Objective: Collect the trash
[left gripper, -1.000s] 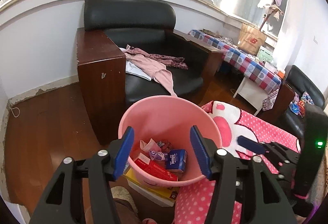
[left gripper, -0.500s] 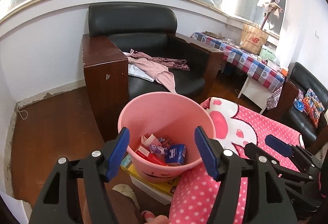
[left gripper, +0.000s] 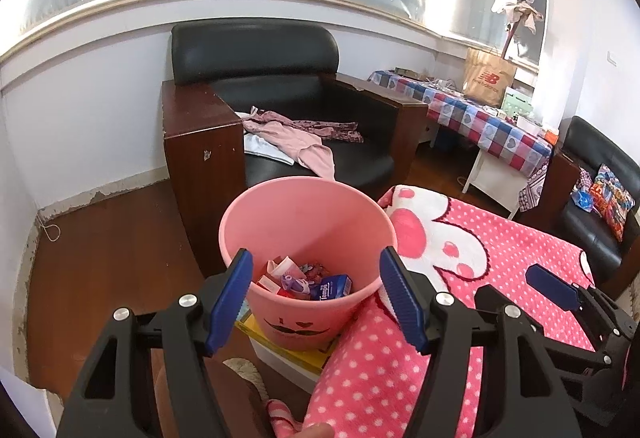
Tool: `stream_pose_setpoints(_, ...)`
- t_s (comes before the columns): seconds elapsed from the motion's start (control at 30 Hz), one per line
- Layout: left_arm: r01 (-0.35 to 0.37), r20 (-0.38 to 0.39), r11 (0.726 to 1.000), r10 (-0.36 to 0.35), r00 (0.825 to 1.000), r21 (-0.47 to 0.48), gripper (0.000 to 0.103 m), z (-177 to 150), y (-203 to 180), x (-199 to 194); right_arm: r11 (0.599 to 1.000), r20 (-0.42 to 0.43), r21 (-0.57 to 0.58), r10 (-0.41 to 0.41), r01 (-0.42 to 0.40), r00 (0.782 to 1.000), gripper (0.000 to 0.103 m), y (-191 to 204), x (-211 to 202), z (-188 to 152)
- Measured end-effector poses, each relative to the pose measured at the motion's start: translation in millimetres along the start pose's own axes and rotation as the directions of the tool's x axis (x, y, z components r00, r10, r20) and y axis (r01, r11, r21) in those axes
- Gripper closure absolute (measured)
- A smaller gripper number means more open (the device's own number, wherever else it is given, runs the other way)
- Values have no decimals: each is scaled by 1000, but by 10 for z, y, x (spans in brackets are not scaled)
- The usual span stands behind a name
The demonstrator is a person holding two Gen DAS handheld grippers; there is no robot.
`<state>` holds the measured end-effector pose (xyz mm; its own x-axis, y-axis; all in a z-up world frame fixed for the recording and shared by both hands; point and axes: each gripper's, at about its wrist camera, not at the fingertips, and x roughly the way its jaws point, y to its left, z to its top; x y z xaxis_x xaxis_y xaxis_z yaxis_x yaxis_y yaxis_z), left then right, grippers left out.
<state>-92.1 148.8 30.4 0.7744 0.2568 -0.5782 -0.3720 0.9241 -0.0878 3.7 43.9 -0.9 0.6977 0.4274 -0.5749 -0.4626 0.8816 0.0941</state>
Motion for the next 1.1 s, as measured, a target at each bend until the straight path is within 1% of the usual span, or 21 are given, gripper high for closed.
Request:
stream_pose_setpoints(0.4, -6, 27, 1000, 6, 1000, 17, 38, -127, -97, -179, 1000, 34, -12, -21, 22, 999, 33, 18, -145, -114)
stream_pose_setpoints(0.87, -4, 29, 999, 3, 1000, 33, 38, -213, -115, -231, 999, 53, -4, -35, 35, 998, 33, 5, -206, -137)
stream_pose_setpoints(1.1, -4, 28, 999, 3, 1000, 36, 39, -224, -118, -239, 999, 49, -5, -34, 34, 998, 33, -10, -209, -139)
